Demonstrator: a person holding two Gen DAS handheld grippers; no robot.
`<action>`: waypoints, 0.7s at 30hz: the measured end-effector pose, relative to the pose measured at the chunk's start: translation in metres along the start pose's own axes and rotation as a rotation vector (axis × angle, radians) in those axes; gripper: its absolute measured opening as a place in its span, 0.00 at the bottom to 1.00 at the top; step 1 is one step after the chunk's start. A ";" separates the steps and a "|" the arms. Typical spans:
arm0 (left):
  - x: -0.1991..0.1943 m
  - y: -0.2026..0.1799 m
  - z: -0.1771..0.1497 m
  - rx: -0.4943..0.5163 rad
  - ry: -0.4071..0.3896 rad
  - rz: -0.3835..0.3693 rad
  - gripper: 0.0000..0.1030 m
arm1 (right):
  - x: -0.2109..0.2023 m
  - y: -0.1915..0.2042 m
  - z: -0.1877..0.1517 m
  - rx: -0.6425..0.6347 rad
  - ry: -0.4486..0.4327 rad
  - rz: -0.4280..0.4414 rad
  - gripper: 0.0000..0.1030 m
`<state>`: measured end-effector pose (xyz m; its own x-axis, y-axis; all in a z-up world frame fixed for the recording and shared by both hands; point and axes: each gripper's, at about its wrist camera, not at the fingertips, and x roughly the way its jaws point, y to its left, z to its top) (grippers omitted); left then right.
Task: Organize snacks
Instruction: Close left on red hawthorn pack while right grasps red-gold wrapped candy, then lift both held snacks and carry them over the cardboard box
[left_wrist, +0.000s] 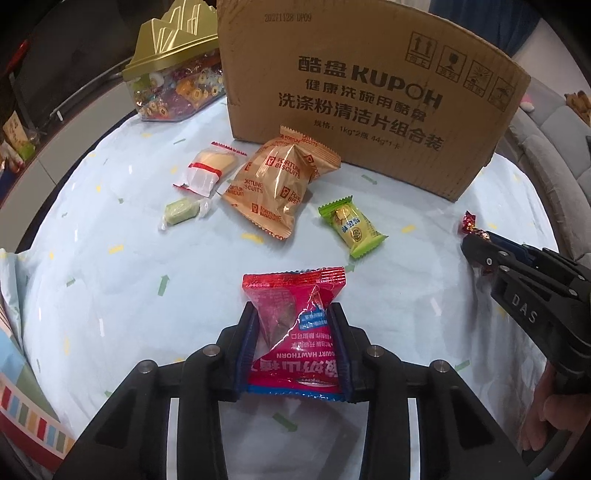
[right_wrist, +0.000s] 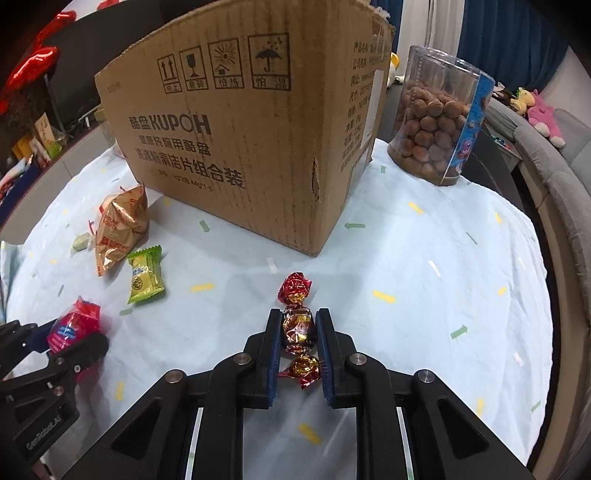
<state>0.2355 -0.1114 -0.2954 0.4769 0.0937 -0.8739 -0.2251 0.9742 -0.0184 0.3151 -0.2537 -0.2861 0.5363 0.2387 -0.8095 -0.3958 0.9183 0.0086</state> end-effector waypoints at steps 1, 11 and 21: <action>-0.001 0.000 0.000 0.005 -0.004 0.002 0.36 | -0.002 0.000 0.000 0.005 -0.003 -0.003 0.19; -0.022 0.006 0.008 0.053 -0.085 -0.008 0.35 | -0.037 0.010 0.000 0.077 -0.041 -0.041 0.19; -0.047 0.006 0.009 0.117 -0.133 -0.035 0.35 | -0.074 0.019 -0.012 0.181 -0.069 -0.077 0.19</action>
<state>0.2194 -0.1082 -0.2501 0.5925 0.0779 -0.8018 -0.1092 0.9939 0.0158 0.2591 -0.2575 -0.2330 0.6120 0.1807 -0.7700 -0.2140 0.9751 0.0587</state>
